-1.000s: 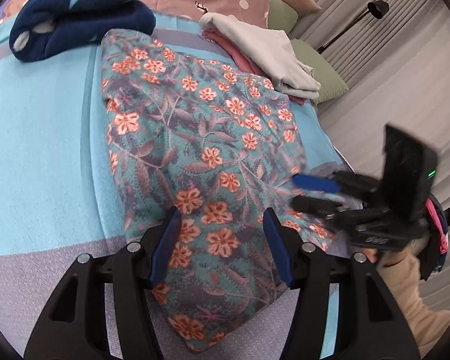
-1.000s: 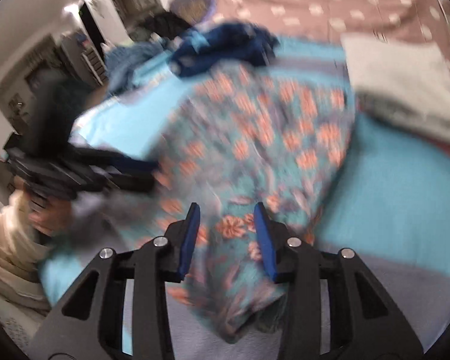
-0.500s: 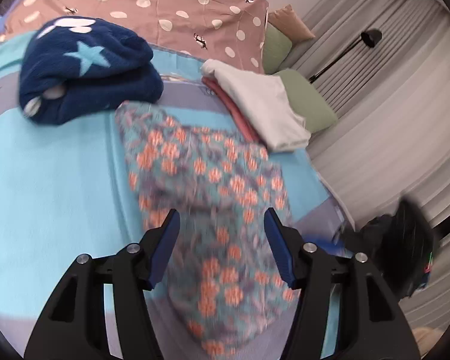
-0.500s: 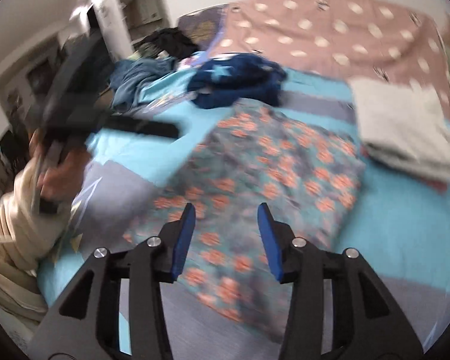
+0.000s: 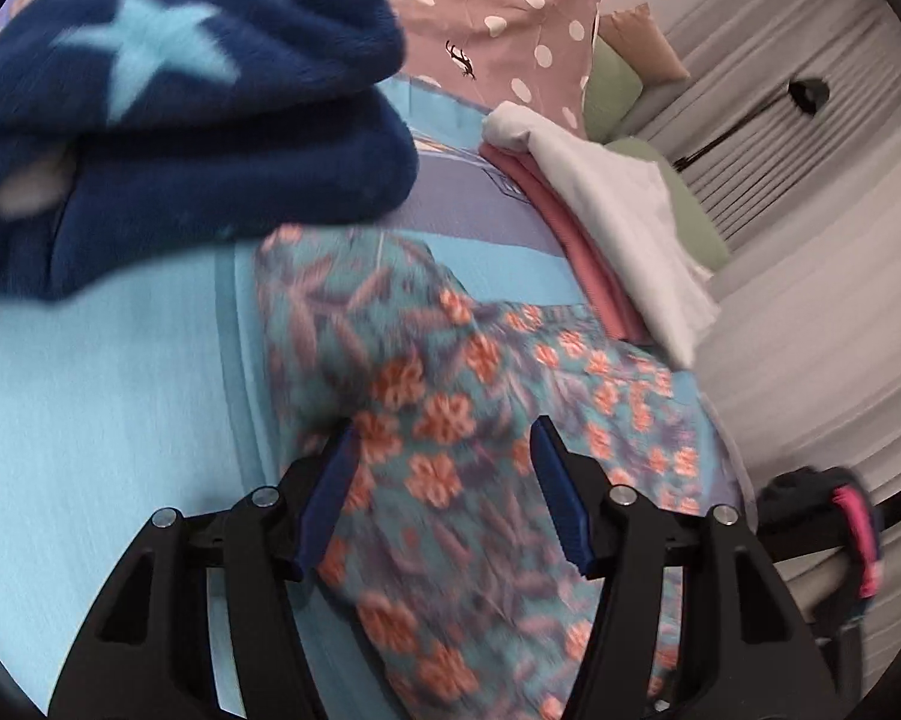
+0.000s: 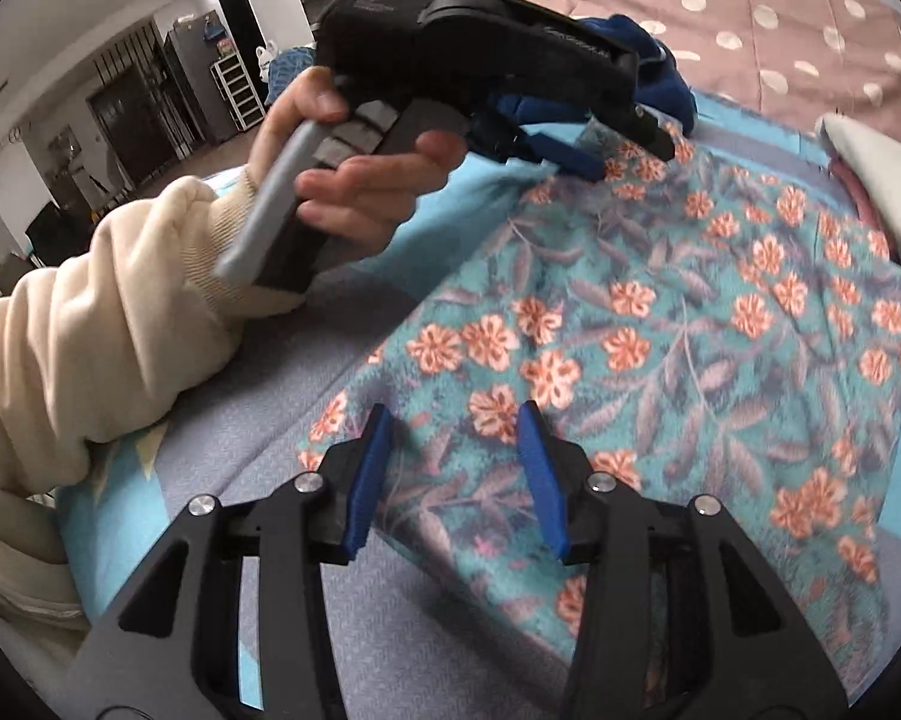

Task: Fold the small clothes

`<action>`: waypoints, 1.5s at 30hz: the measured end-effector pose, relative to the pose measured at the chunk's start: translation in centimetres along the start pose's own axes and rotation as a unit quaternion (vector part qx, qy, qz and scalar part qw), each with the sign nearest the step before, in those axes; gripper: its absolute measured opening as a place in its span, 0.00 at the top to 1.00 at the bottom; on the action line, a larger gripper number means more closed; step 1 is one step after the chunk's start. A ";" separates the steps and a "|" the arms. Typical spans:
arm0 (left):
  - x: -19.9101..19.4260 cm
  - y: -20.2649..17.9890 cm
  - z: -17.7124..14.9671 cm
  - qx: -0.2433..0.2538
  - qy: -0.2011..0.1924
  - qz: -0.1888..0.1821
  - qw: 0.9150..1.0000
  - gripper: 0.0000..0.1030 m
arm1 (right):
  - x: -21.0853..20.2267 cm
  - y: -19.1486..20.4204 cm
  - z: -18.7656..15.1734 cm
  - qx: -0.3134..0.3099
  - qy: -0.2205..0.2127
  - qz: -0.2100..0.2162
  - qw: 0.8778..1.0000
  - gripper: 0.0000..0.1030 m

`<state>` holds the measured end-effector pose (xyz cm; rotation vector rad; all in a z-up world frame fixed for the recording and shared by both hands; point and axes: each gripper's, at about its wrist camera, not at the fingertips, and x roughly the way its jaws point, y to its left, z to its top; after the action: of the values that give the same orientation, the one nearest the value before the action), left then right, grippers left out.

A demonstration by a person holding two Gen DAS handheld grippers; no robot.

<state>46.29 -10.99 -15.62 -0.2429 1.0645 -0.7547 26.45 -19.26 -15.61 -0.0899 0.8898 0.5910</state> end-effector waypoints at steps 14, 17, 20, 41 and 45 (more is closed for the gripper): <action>0.6 0.8 1.2 0.033 -0.008 -0.013 0.999 0.42 | -1.9 0.1 2.4 0.022 -0.033 0.010 0.999 0.53; 0.7 0.8 1.2 0.036 -0.007 -0.016 0.999 0.42 | -0.7 1.1 3.4 0.001 -0.041 -0.008 0.999 0.48; 0.6 1.0 1.3 0.031 -0.007 -0.024 0.999 0.42 | 2.1 2.3 3.0 -0.029 0.002 -0.005 1.000 0.48; -8.1 1.3 -2.5 -0.035 0.010 0.028 0.999 0.41 | -9.5 -4.8 0.2 0.082 -0.051 -0.039 0.995 0.27; -7.4 1.5 -6.6 -0.074 0.079 -0.005 0.994 0.41 | -7.5 -6.2 -1.0 0.113 -0.029 0.005 0.993 0.27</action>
<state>39.29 -3.85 -14.40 -0.3186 1.2712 -0.7132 25.37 -28.17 -11.59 0.1360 0.8962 0.4961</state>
